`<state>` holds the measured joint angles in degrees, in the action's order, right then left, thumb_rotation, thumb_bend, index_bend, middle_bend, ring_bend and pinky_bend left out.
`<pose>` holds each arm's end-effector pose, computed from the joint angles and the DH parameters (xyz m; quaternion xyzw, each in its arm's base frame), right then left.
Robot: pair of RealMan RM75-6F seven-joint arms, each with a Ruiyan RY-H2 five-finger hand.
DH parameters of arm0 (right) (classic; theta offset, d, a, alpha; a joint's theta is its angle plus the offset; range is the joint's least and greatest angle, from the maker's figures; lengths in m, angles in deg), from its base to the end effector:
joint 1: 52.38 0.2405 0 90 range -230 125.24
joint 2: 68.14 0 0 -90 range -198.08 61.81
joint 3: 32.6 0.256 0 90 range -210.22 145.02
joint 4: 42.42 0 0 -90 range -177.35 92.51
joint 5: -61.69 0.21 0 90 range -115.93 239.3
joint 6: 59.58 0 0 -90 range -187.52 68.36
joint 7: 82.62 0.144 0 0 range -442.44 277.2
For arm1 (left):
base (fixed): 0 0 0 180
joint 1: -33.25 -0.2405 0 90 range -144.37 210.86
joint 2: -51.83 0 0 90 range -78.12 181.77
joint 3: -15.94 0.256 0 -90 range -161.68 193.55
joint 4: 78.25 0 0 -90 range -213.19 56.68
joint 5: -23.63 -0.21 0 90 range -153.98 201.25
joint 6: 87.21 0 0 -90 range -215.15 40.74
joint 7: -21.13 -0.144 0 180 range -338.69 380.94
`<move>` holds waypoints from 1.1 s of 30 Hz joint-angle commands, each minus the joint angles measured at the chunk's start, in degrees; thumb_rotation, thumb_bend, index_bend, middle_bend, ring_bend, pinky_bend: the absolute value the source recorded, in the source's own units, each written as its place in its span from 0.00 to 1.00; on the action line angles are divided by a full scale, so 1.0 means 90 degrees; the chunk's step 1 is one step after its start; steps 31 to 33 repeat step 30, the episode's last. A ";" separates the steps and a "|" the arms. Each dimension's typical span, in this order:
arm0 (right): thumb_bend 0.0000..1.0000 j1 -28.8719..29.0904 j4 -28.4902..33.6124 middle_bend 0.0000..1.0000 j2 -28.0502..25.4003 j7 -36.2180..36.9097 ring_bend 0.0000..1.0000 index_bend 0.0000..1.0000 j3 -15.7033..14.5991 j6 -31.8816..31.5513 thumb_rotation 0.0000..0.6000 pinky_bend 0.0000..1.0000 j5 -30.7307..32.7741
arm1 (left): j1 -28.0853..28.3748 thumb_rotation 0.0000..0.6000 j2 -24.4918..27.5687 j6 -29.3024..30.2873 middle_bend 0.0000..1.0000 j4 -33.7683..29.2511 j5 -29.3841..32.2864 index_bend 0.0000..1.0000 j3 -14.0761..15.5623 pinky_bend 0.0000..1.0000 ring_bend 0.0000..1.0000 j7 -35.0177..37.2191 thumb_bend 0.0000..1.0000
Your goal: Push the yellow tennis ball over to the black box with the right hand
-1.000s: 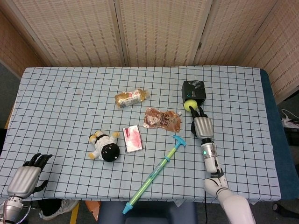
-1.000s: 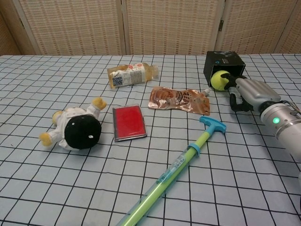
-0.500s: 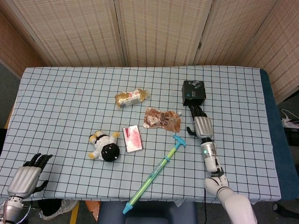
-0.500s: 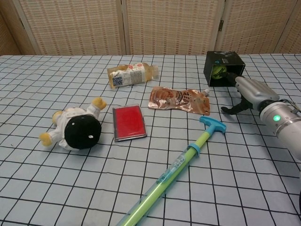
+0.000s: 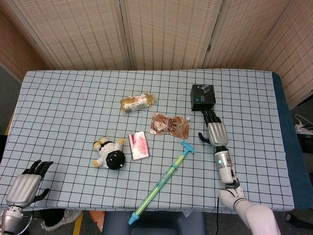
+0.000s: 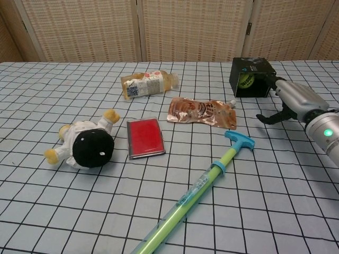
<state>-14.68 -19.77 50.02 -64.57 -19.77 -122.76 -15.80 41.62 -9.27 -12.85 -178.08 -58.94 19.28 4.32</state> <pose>-0.2586 -0.3770 -0.0495 0.6013 -0.4087 0.4423 0.5252 -0.3047 0.1690 0.1283 -0.6925 -0.3895 -0.2449 0.5557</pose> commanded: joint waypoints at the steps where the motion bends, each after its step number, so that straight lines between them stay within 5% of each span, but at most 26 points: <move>1: 0.24 -0.0543 0.1259 0.18 -0.0841 -0.0869 0.09 0.23 -0.0258 -0.0602 1.00 0.21 -0.0190 | -0.0004 1.00 0.0013 0.0006 0.13 0.0000 0.0009 0.12 -0.0007 0.29 0.06 0.0016 0.30; 7: 0.24 -0.1318 0.4125 0.28 -0.2654 -0.2769 0.15 0.36 -0.0537 -0.1123 1.00 0.33 -0.0157 | -0.0012 1.00 0.0046 0.0005 0.13 0.0000 0.0099 0.12 -0.0046 0.29 0.06 0.0085 0.30; 14: 0.23 -0.2014 0.6536 0.22 -0.4258 -0.4505 0.15 0.21 -0.0713 -0.1371 1.00 0.33 0.0428 | -0.0034 1.00 0.0070 0.0031 0.13 0.0001 0.0248 0.12 -0.0112 0.29 0.06 0.0131 0.30; 22: 0.15 -0.2388 0.7316 0.11 -0.4828 -0.5114 0.08 0.02 -0.0927 -0.1407 1.00 0.33 0.0828 | -0.0028 1.00 0.0044 0.0020 0.13 -0.0022 0.0273 0.12 -0.0116 0.29 0.06 0.0031 0.30; 33: 0.13 -0.2576 0.7305 0.07 -0.4814 -0.5032 0.05 0.00 -0.1022 -0.1537 1.00 0.33 0.0737 | -0.0049 1.00 0.0059 0.0069 0.13 -0.0033 0.0285 0.12 -0.0134 0.29 0.06 0.0063 0.30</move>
